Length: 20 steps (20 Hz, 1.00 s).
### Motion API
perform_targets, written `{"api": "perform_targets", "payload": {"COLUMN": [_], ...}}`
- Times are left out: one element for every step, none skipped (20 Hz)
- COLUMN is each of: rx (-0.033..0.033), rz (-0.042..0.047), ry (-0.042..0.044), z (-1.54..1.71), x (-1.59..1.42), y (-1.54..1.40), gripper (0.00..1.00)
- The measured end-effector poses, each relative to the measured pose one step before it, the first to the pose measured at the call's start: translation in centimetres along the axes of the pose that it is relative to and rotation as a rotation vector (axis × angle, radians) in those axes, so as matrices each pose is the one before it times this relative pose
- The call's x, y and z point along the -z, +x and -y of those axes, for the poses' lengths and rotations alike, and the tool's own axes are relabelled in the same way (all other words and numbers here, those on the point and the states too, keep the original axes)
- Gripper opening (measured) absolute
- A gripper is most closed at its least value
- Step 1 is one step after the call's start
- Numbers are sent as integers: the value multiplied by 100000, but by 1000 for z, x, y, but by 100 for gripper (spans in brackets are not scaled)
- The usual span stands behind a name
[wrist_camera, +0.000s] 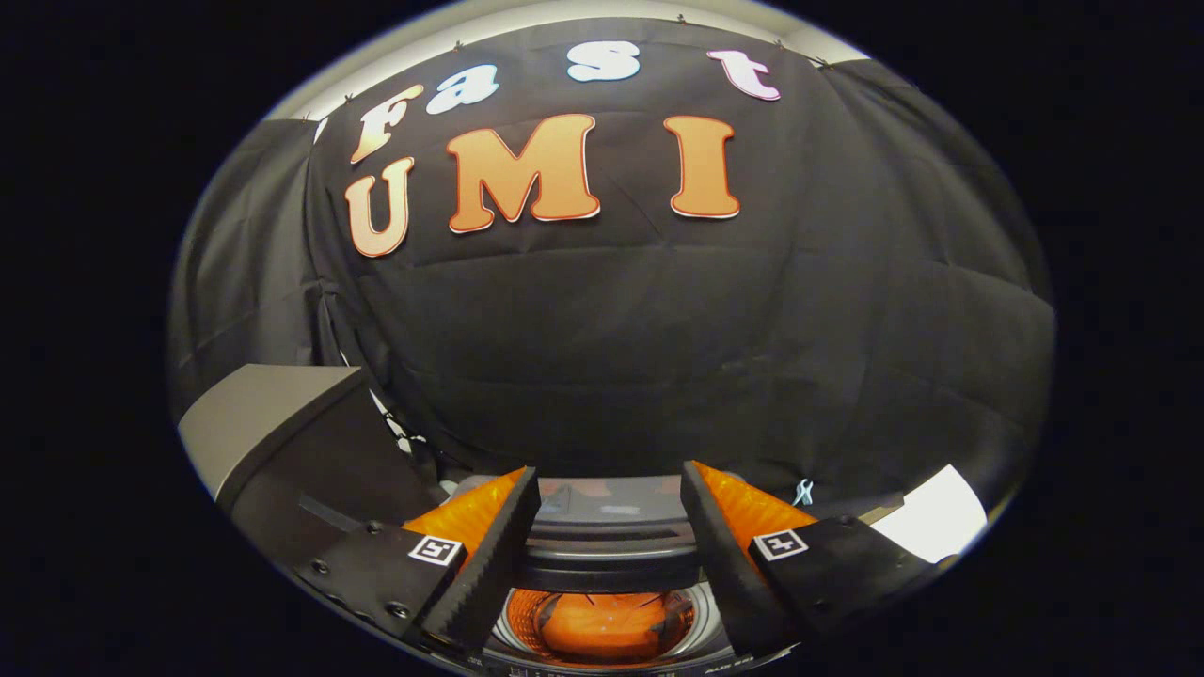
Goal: Put the clothes into the washing machine and then close the washing machine lid.
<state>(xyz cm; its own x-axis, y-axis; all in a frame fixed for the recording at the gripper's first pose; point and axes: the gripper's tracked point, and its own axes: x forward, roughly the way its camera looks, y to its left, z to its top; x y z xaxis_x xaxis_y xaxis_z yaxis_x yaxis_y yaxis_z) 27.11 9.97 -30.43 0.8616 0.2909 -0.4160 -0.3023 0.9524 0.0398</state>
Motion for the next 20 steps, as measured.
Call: {"api": "perform_targets", "payload": {"rx": [143,-225,-42,784,-46,-383,-495,-519,-444,-479,-396,-262,-164,4,-546,-131,-32,-198,-703,-743], "rz": [-810,-208,85,-881,-673,-210,-210,238,404,399,1007,1179,1051,746,1381,2014,1814,1825,2357,2268], "ry": [1129,412,-777,-1602,-938,-170,-455,-368,-108,128,283,-163,-749,-754,-441,-19,-117,375,773,497], "z": [231,95,27,164,3,-241,-146,-208,-146,-143,-232,-129,-128,-16,-127,-9,-43,-73,-170,-299], "x": [1189,1134,800,872,545,181,123,-150,-243,-235,-353,-507,-518,-489,-856,-1119,-1119,-1173,-1408,-1519], "y": [-484,-494,-368,-263,-200,-394,-68,-24,-89,-198,-143,-391,-412,-512,-548,-722,-557,-836,-578,-629], "gripper": [97,97,97,97,97,97,97,97,97,97,97,97,97,97,97,97,97,97,97,97]}}
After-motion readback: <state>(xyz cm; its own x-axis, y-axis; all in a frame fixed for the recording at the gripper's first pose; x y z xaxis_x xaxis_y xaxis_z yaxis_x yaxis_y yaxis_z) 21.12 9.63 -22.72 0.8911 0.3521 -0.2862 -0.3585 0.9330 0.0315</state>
